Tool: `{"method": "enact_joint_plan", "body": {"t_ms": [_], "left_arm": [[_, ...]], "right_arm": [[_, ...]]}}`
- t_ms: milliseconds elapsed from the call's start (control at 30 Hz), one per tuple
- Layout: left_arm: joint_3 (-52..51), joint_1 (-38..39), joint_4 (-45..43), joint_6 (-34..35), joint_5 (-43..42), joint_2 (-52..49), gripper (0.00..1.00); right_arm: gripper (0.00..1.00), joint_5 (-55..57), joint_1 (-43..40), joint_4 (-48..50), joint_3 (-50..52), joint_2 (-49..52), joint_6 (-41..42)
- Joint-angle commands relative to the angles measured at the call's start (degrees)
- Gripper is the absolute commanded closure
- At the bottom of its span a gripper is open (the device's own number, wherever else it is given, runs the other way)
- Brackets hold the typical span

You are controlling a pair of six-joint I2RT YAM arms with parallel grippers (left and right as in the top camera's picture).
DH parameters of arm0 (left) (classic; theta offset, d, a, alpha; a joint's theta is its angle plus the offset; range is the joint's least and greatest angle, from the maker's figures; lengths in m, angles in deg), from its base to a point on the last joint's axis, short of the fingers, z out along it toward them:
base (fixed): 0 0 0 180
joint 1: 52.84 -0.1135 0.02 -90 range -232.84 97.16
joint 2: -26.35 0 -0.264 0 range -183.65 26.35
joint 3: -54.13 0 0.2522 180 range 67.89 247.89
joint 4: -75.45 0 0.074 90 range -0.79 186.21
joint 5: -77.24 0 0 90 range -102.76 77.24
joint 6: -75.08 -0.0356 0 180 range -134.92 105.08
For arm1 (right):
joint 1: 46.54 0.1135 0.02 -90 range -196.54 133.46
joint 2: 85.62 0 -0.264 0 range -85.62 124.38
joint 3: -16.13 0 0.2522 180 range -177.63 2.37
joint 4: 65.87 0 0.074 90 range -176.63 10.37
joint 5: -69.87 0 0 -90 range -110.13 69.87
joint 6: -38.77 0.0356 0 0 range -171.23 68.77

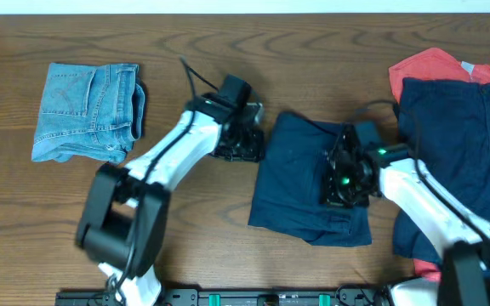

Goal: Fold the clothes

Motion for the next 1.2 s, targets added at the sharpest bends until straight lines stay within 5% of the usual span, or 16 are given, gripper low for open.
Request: {"method": "enact_joint_plan", "body": {"t_ms": [0,300,733,1033,1167], "left_arm": [[1.88,1.55,-0.59,-0.98,-4.83,3.67,0.77],[0.74,6.47,-12.28,-0.96,8.04,-0.48,0.81],[0.76,4.81,-32.30,-0.28,8.81,-15.93,0.81],[2.91,1.27,-29.24,0.13,4.55,-10.36,0.77],[3.56,0.17,-20.92,0.11,4.42,-2.23,0.56]], "right_arm": [[0.99,-0.37,-2.23,0.09,-3.67,-5.99,-1.09],[0.99,5.95,-6.80,-1.46,-4.79,-15.37,6.93],[0.99,6.93,-6.91,-3.65,-4.76,-15.56,6.86],[0.99,10.40,-6.82,-4.22,-4.76,-15.56,5.03],[0.98,10.45,-6.75,-4.28,-4.76,-15.54,2.08]]}}
